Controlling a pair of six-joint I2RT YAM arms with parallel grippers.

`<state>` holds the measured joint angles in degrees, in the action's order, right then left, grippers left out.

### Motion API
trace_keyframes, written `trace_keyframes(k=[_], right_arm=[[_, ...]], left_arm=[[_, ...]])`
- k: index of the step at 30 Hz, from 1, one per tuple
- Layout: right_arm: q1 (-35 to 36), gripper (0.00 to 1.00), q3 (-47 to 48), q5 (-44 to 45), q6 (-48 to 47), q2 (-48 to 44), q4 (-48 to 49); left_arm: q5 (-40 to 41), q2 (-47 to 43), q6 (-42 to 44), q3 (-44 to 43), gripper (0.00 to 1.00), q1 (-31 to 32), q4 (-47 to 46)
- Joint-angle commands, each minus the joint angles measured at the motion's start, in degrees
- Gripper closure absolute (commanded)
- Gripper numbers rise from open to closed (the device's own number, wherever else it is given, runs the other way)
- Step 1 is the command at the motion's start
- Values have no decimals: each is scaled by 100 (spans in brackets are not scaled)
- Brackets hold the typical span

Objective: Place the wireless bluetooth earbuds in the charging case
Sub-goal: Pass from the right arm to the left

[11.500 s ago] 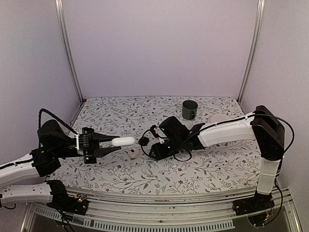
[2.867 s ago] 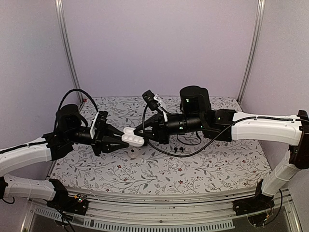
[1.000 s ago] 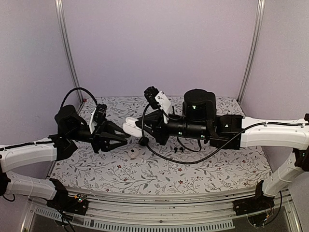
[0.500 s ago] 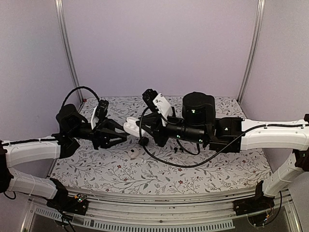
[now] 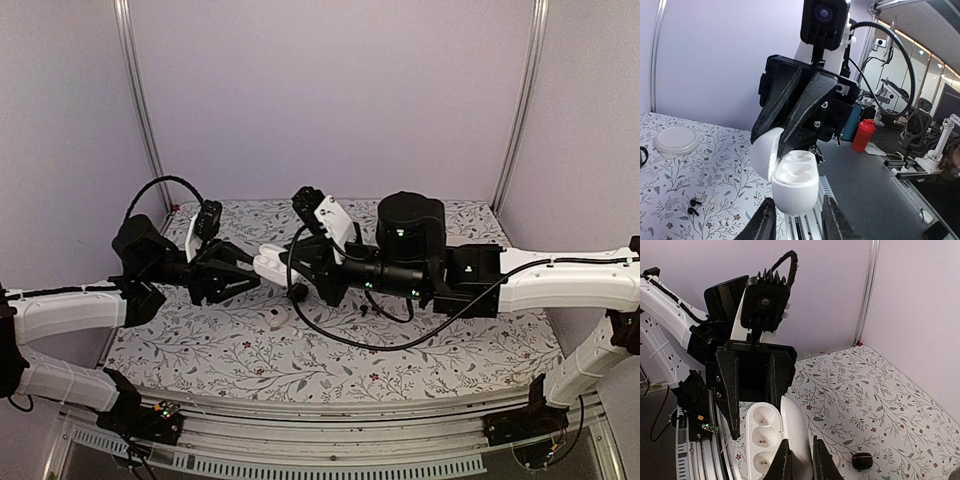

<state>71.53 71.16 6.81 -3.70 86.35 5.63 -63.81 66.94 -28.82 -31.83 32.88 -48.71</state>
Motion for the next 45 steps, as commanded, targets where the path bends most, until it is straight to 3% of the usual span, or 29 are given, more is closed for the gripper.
trace_keyframes(k=[1, 11, 14, 20, 24, 34, 45], right_arm=[[29, 97, 66, -39, -34, 80, 140], [37, 97, 146, -92, -67, 143, 137], [37, 97, 170, -124, -69, 184, 124], [9, 97, 211, -231, 70, 225, 97], [-151, 95, 165, -658, 322, 183, 96], [-601, 67, 27, -1683, 1284, 207, 197], [-634, 50, -22, -1860, 1528, 171, 326]], left_arm=[[-60, 60, -194, 56, 67, -63, -375], [-67, 161, -290, 84, 69, -62, -455], [-90, 187, -296, 81, 74, -63, -482], [-243, 228, -300, 106, 100, -59, -655], [-254, 121, -102, 142, 100, -46, -638], [125, -447, 1112, 155, 100, -4, 372], [1021, -479, 1689, 105, 100, -19, 1249]])
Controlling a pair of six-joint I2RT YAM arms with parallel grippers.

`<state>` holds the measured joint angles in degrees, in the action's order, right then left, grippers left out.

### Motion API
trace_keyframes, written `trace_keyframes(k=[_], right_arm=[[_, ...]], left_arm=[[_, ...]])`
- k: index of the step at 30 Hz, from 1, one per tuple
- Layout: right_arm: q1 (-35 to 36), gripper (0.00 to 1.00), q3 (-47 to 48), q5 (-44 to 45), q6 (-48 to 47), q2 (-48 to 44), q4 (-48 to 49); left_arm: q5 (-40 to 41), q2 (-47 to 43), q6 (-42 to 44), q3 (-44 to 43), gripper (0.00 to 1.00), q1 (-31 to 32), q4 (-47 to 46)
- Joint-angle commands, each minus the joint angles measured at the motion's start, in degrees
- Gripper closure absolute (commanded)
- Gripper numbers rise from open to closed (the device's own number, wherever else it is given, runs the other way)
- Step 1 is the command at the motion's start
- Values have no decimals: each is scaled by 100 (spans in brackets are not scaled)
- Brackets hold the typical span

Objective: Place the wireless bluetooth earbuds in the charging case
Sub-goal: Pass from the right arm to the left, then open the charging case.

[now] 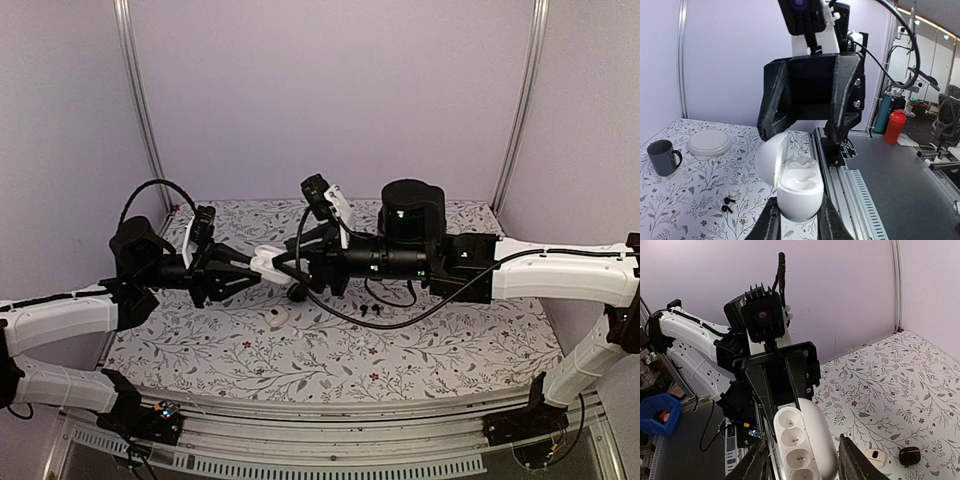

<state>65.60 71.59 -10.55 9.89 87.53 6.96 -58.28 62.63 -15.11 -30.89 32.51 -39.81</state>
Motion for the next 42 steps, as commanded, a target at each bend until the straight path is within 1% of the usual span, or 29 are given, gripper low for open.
trace_keyframes(k=[1, 8, 12, 16, 19, 21, 24, 27, 29, 30, 33, 36, 38, 42], right_arm=[[-46, 50, -74, -117, 184, 42, 184], [-233, 44, -304, 47, 406, -234, 114], [-450, 43, -497, 14, 684, -392, -92], [-429, 31, -363, -144, 415, -192, -268], [-345, 24, -155, -269, 249, 34, -306], [-308, 21, 103, -273, 113, 228, -400], [-314, 19, 260, -246, 80, 402, -473], [-511, 20, 384, -264, 305, 530, -534], [-677, 19, 467, 28, 392, 571, -788], [-803, 19, 435, 14, 446, 531, -801], [-1284, 18, 105, -418, 976, 325, -516], [-1325, 18, 396, -301, 1059, 539, -986], [-1302, 18, 322, -397, 1063, 545, -896], [-1221, 18, 213, -403, 1060, 429, -810]], left_arm=[[549, -41, 338, 4, 100, 14, 397], [993, -121, 501, 9, 100, -53, 685], [984, -166, 494, 40, 100, -133, 690], [666, -102, 308, 32, 100, -163, 513], [535, -33, 191, 13, 100, -171, 430], [456, -29, 166, -2, 100, -175, 380], [235, -7, 89, -18, 100, -172, 280], [11, -45, 8, -13, 100, -166, 244], [-143, -102, -9, 10, 100, -162, 175], [-197, -120, 29, 2, 100, -147, 199], [-318, -161, 213, -55, 100, -95, 483], [-292, -239, 372, -55, 100, 11, 538], [-203, -213, 446, -84, 100, 20, 615], [-31, -57, 202, -20, 100, 21, 331]])
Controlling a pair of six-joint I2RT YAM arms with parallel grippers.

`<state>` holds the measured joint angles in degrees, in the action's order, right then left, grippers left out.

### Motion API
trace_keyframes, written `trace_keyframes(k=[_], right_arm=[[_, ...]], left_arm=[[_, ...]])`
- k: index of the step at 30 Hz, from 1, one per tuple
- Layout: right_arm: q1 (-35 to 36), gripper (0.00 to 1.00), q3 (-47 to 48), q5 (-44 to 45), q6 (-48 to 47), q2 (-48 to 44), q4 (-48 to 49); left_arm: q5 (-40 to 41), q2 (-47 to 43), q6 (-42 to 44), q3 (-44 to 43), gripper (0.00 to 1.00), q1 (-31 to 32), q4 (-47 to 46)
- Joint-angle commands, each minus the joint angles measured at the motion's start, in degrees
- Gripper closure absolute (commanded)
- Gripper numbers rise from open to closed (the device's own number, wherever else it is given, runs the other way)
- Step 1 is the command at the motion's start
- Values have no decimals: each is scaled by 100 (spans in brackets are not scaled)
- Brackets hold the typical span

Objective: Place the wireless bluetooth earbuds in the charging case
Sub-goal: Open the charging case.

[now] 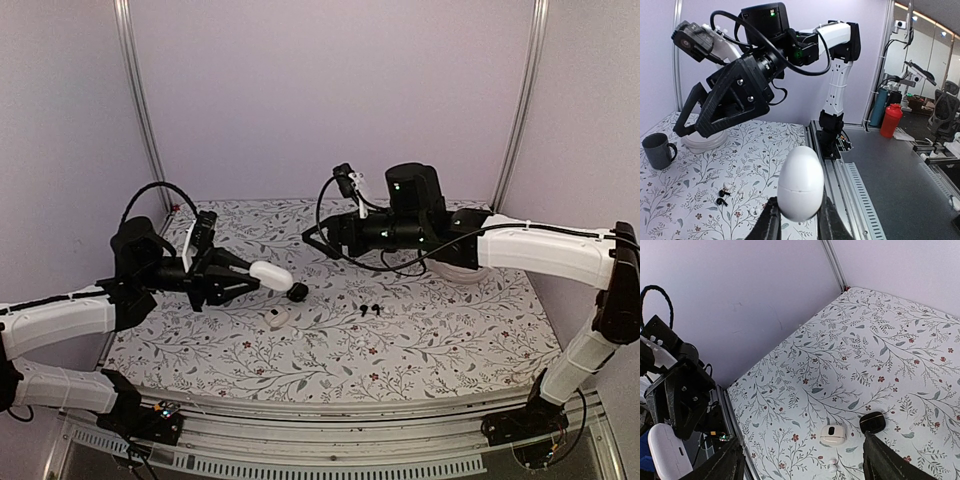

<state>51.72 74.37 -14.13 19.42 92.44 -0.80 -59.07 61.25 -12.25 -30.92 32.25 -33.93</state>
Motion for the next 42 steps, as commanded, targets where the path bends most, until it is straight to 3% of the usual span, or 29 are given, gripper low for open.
trace_keyframes(k=[1, 6, 15, 24, 42], right_arm=[[170, 17, -134, -55, 100, -146, 28], [649, 10, -465, 69, -426, -530, 375], [1191, 7, -557, 444, -839, -403, 420], [1127, 10, -343, 779, -661, -218, 300], [901, 20, -467, 481, -362, -403, 514]], left_arm=[[55, 137, -180, -5, 100, 50, -352], [237, 329, -407, -14, 100, -1, -485], [39, 581, -607, -152, 100, -37, -506], [-261, 476, -706, -143, 100, -31, -666], [-412, 439, -667, -118, 100, 34, -676]])
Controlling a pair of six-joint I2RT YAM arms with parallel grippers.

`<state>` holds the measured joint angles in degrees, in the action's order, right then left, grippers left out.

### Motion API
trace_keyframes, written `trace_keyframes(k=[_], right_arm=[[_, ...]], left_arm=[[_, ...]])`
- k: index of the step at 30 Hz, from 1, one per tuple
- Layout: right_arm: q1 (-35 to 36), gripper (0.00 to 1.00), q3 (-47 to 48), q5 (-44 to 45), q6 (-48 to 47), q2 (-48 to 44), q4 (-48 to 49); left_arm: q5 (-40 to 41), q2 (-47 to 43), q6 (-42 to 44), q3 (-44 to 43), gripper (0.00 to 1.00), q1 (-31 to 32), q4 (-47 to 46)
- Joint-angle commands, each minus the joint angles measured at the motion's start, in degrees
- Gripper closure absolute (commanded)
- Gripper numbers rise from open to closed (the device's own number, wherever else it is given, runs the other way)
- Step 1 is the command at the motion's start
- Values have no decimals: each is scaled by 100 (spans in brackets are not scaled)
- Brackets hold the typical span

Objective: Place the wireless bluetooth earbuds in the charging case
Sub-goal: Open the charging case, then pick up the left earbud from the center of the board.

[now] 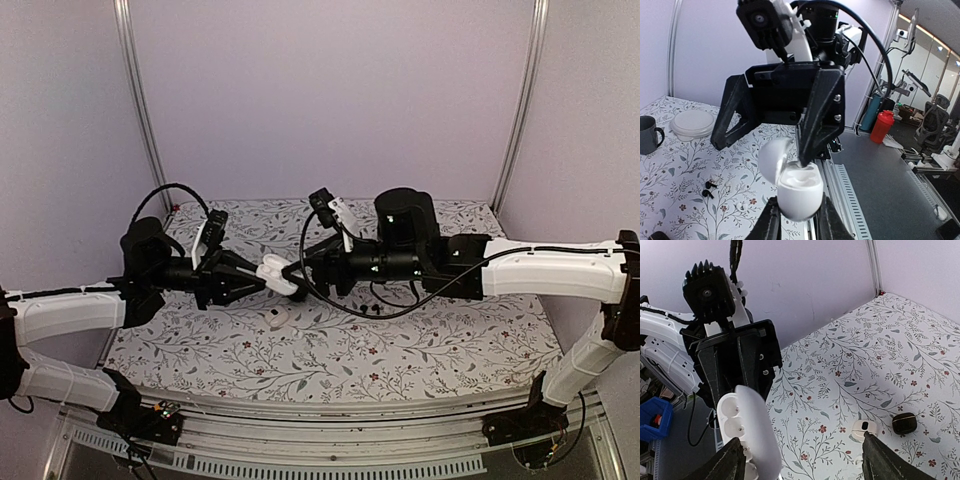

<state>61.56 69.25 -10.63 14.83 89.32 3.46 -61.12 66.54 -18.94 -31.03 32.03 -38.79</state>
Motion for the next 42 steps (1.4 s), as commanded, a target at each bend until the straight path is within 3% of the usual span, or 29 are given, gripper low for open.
trace_keyframes(k=[1, 8, 25, 31, 37, 42], right_arm=[[-83, 20, 44, 131, 111, -90, 100], [-89, 23, 69, 23, 90, -49, 83], [-65, 14, 119, -188, 96, -194, 52], [-331, 13, -628, 305, 367, -796, 33], [-600, 17, -1101, 823, 740, -958, -549], [-594, 31, -1411, 1017, 1335, -594, -1219]], left_arm=[[-206, -89, 4, -99, 100, 53, -185], [-153, -98, 14, -94, 100, 57, -182], [478, -121, 88, -84, 100, 11, 19], [904, -224, 146, 35, 100, -198, 55], [1318, -357, 140, 219, 100, -510, -30], [1337, -466, 129, 266, 100, -681, -138]])
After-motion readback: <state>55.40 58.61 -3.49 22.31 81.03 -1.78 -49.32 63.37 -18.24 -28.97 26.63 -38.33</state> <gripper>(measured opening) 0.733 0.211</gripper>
